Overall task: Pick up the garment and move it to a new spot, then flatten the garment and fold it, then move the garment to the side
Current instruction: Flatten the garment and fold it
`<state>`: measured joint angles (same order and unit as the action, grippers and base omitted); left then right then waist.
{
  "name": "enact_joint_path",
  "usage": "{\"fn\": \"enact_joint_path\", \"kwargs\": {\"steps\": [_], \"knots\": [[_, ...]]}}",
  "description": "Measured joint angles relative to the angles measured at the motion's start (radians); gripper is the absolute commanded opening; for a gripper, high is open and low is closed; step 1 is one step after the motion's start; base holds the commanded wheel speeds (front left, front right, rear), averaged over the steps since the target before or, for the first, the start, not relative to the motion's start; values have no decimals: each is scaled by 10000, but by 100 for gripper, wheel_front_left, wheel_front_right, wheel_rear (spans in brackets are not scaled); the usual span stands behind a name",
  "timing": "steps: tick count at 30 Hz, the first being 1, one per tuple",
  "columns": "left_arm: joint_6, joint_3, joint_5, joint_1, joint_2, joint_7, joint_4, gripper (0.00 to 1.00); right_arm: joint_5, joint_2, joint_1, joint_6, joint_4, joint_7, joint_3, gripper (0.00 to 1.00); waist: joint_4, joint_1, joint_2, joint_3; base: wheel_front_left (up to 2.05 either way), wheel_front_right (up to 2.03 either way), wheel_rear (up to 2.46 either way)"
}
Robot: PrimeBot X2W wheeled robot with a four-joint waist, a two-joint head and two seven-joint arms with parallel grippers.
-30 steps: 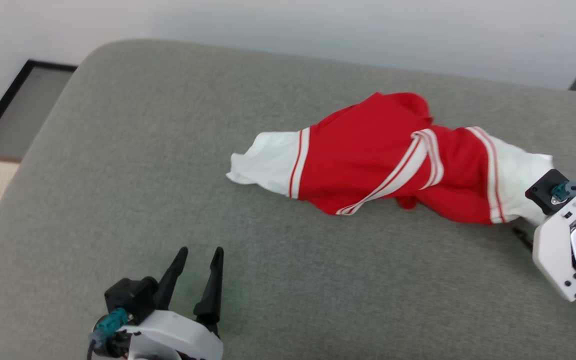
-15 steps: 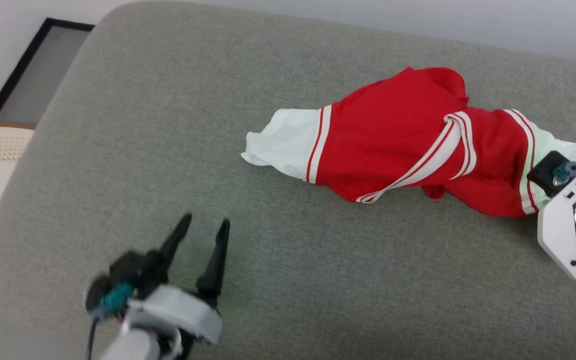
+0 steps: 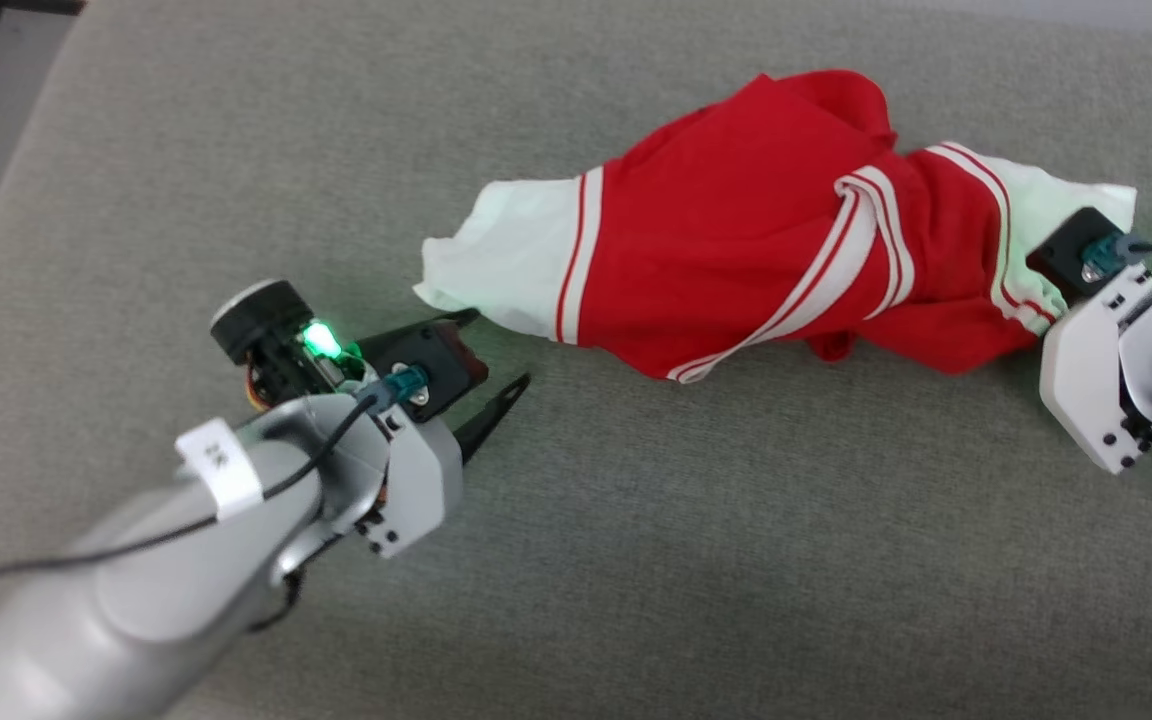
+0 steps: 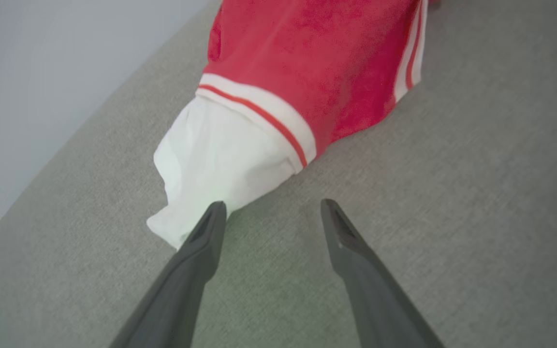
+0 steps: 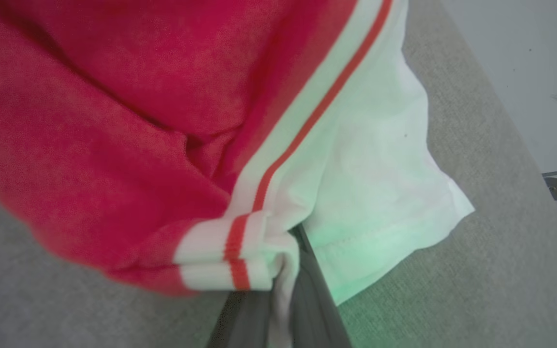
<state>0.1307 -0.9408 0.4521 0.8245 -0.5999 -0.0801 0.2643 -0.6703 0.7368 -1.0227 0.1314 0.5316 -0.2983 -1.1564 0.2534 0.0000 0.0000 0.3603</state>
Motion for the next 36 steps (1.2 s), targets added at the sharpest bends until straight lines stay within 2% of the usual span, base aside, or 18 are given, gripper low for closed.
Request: {"fn": "enact_joint_path", "kwargs": {"steps": [3,6,10,15,16,17,18,26,29,36], "knots": [[-2,-1572,571,1177,-466,-146,456,100,-75,-161,-316,0,123,111,-188,0,-162,0,0,171,0,0,0],[0,-2667,1007,2098,-546,-56,1057,100,-146,-297,-532,0,224,261,-330,0,-312,0,0,317,0,0,0],[0,-3231,1296,2827,-449,163,1875,100,-205,-426,-773,0,303,370,-512,0,-467,0,0,499,0,0,0],[0,-3388,1430,3087,-148,347,2550,100,-244,-571,-987,0,380,516,-692,0,-625,0,0,646,0,0,0],[0,-3400,1417,3085,-84,339,2575,74,-291,-608,-1010,0,397,522,-717,0,-655,0,0,656,0,0,0],[0,-3402,1358,3081,-42,261,2589,4,-326,-644,-1026,0,418,533,-738,0,-681,0,0,657,0,0,0],[0,-3405,1325,3073,-19,238,2602,0,-328,-681,-1046,0,447,543,-769,0,-699,0,0,647,0,0,0],[0,-3409,2038,3085,-167,600,2803,0,-995,-825,-860,-12,717,1312,-752,0,-843,0,0,191,0,0,0],[0,-3396,2786,3251,-174,947,2805,0,-1164,-579,-769,-2,581,1567,-435,0,-918,0,0,-73,0,0,0],[0,-2370,4311,3626,-31,1463,3093,0,-1820,261,-803,-2,-462,1662,1020,0,-1251,0,0,-402,0,0,0]]}}
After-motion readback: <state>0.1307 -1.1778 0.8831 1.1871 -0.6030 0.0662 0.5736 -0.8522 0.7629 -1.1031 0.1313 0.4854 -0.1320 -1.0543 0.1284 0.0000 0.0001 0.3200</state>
